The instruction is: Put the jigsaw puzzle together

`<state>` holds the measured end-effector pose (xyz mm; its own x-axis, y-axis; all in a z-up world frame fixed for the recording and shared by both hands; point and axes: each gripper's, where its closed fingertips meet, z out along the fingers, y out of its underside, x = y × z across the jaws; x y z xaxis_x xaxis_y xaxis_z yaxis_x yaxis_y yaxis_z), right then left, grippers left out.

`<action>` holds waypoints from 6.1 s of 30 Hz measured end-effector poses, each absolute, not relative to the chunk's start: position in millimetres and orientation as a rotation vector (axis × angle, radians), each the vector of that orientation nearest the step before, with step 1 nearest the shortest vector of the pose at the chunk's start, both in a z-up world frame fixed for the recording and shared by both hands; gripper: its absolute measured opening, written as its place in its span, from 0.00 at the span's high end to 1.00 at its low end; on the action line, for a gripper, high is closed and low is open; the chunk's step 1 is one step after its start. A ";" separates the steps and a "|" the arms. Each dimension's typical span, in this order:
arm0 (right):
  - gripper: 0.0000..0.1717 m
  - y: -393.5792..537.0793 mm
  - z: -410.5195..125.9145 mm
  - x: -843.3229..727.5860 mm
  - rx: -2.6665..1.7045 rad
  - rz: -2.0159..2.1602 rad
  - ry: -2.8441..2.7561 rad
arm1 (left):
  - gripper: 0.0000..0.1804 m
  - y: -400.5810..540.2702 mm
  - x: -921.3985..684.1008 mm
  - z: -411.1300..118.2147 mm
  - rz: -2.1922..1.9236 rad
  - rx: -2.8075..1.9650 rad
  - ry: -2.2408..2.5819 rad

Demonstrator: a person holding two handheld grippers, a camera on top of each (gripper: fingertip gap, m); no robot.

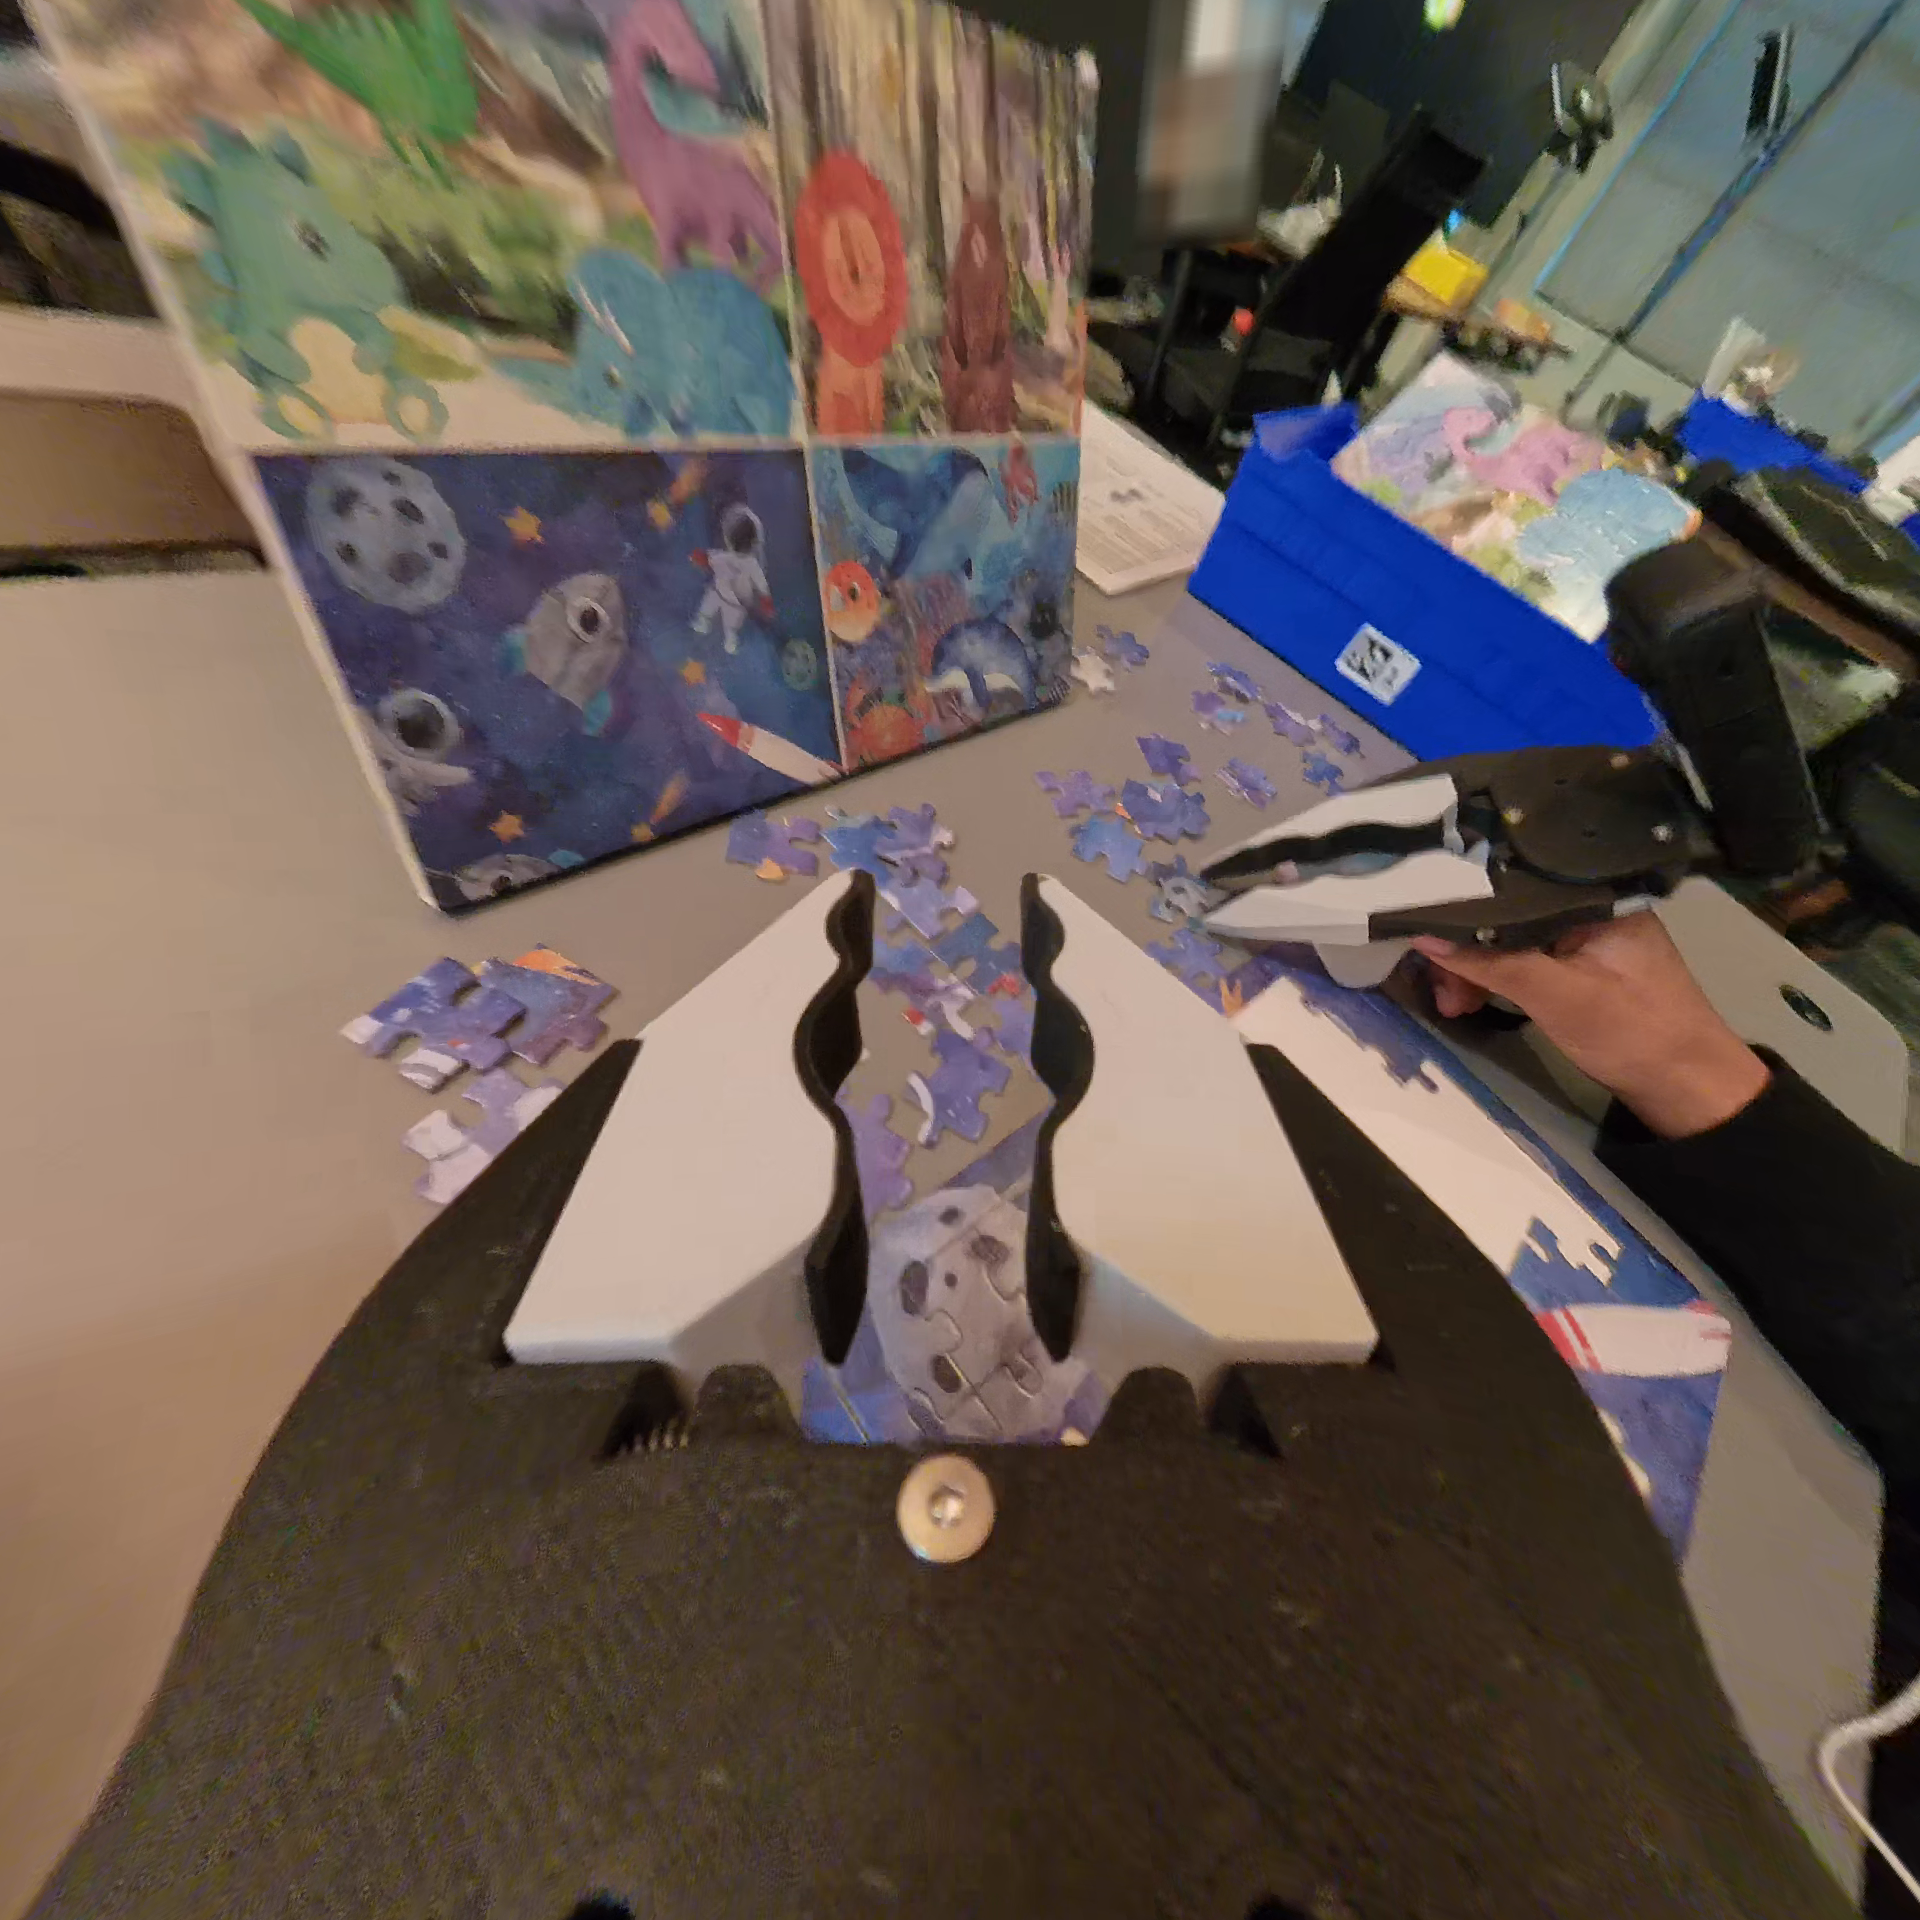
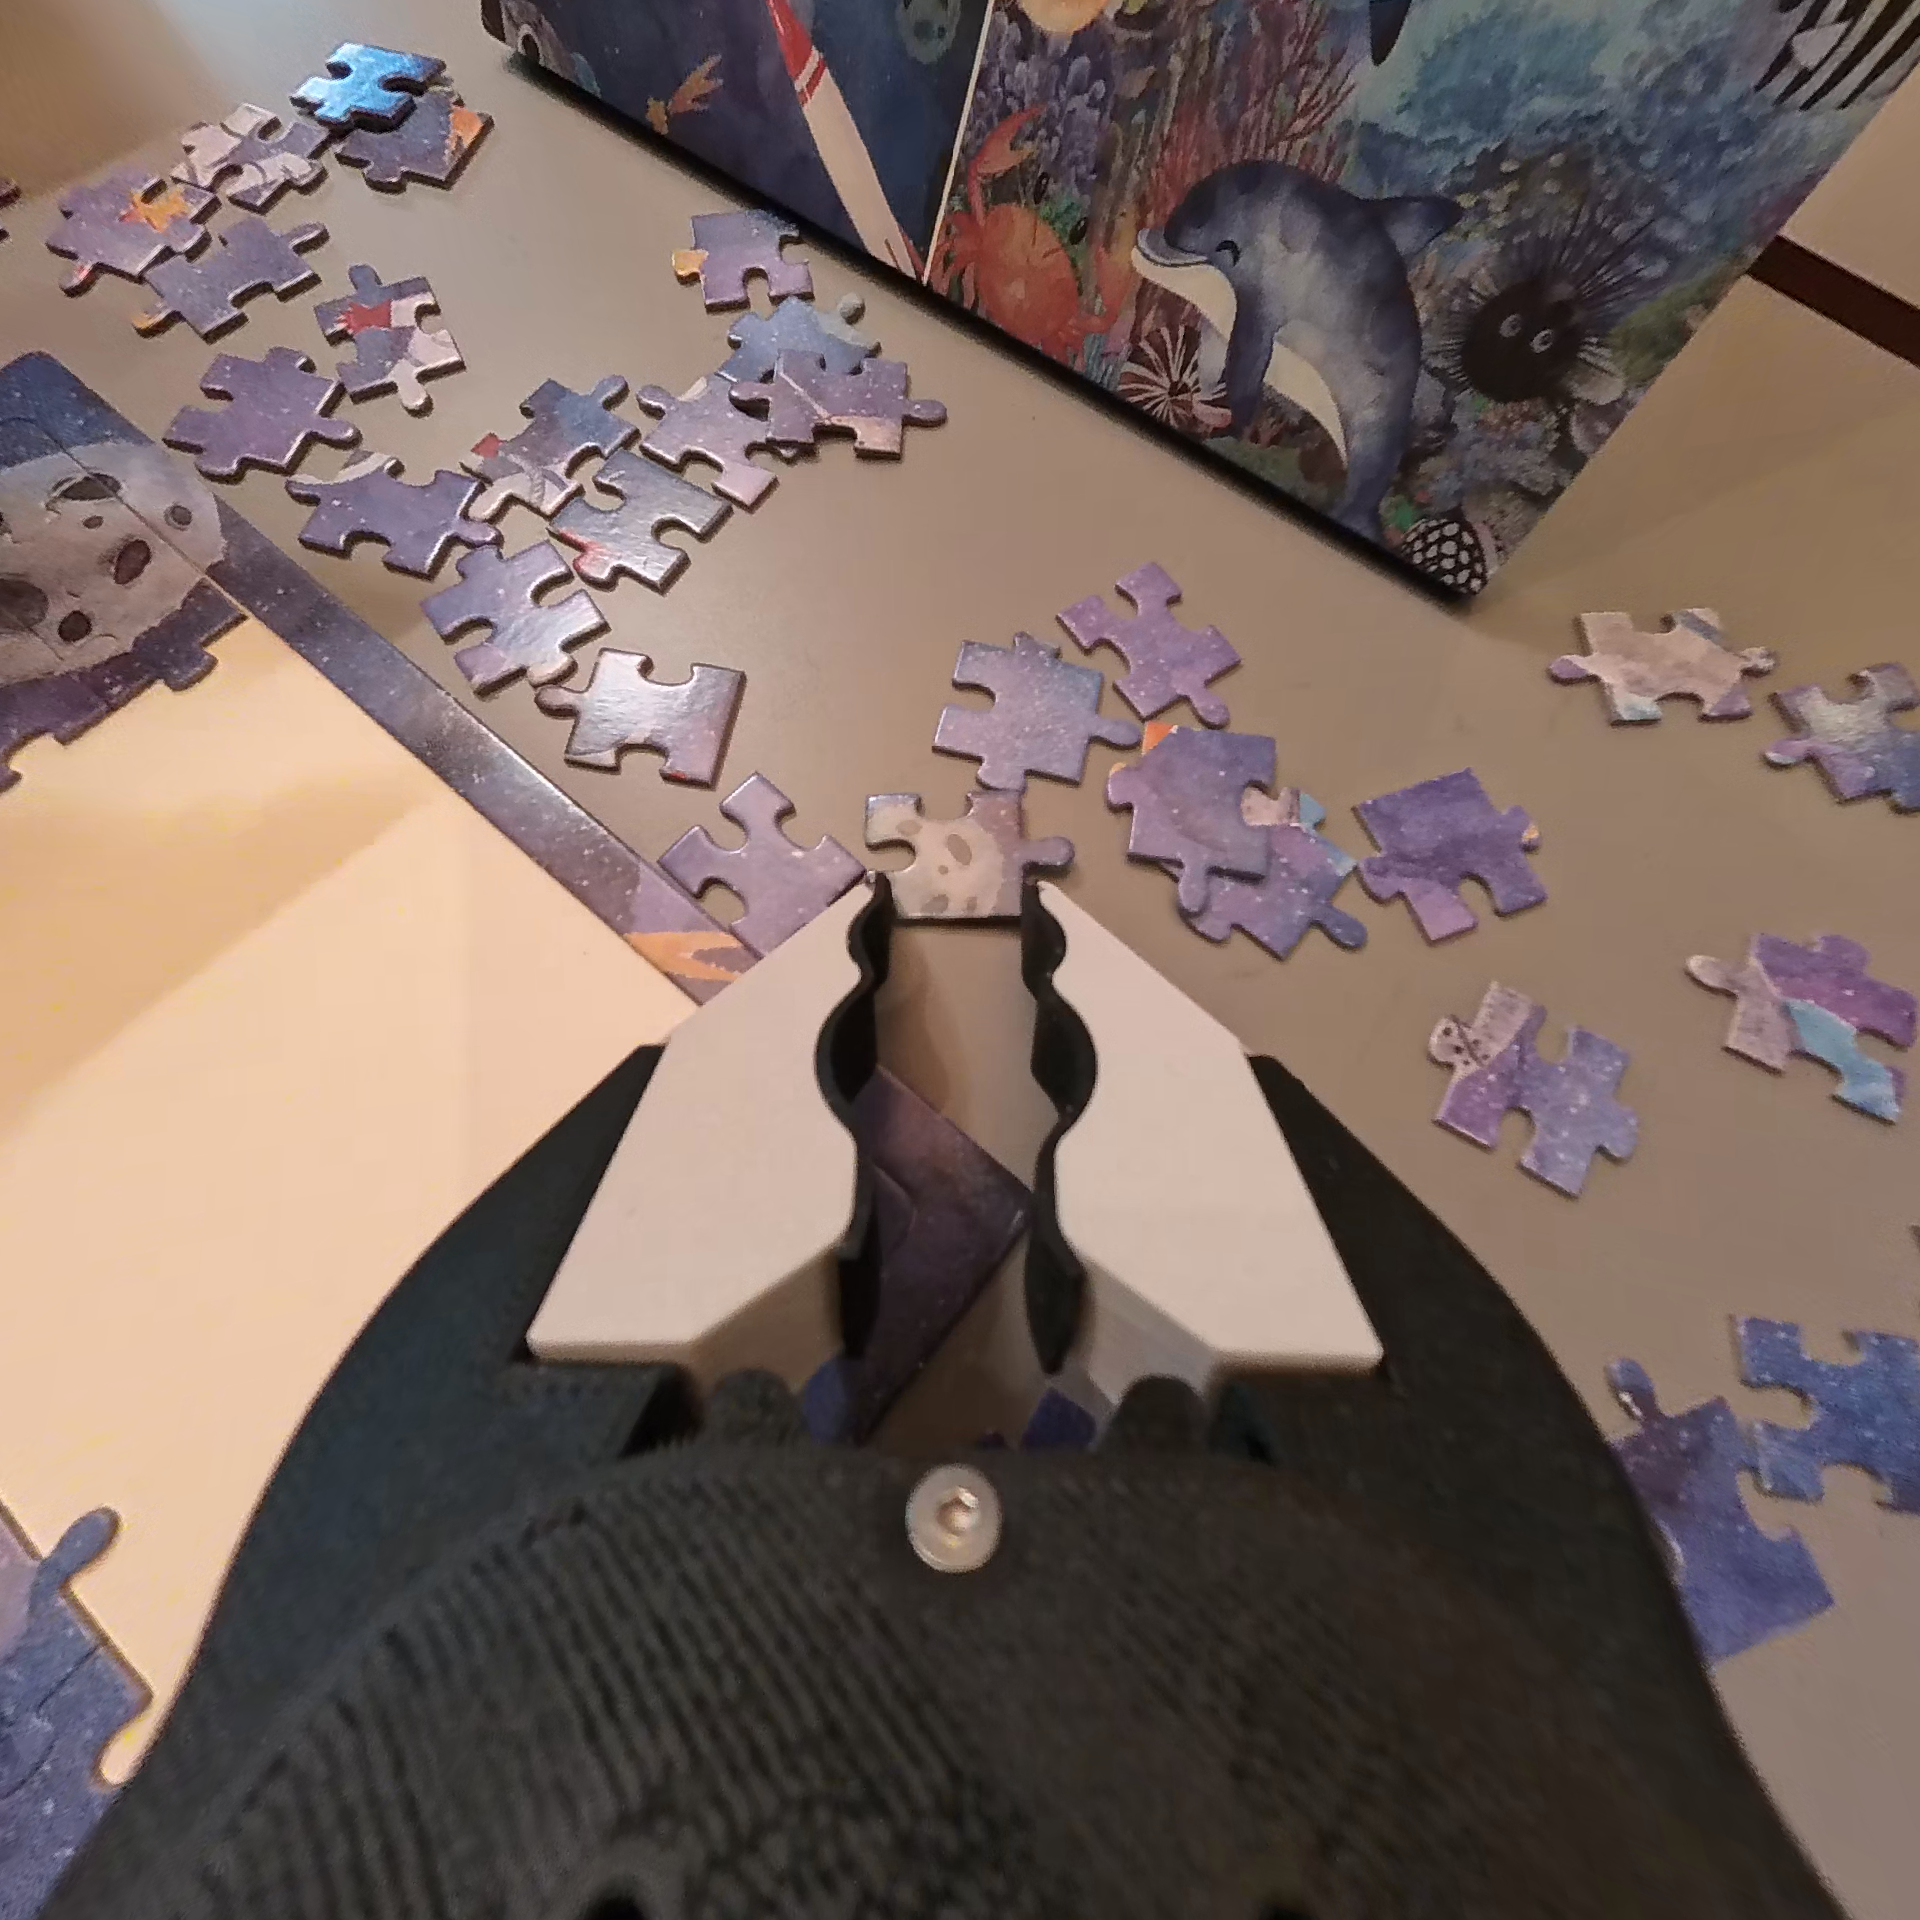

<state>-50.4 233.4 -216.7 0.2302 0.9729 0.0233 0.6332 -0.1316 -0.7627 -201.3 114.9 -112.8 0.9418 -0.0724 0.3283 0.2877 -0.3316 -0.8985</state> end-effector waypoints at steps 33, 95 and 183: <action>0.83 231.5 -218.8 -50.9 -1.856 0.665 -1.495 | 0.86 105.3 -223.0 -101.7 -0.407 -1.796 -0.239; 0.84 249.1 -194.7 -46.3 -1.806 0.715 -1.307 | 0.85 102.6 -227.4 -106.6 -0.392 -1.811 -0.248; 0.84 232.7 -153.2 -59.1 -1.609 0.928 -1.179 | 1.00 41.9 -269.2 -167.3 0.019 -1.992 -0.346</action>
<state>-59.1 232.7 -153.2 0.2613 0.9636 -0.0568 0.2811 -0.1323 -0.9505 -269.2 41.9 -167.3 0.9578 0.2503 0.1411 0.2338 -0.3938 -0.8889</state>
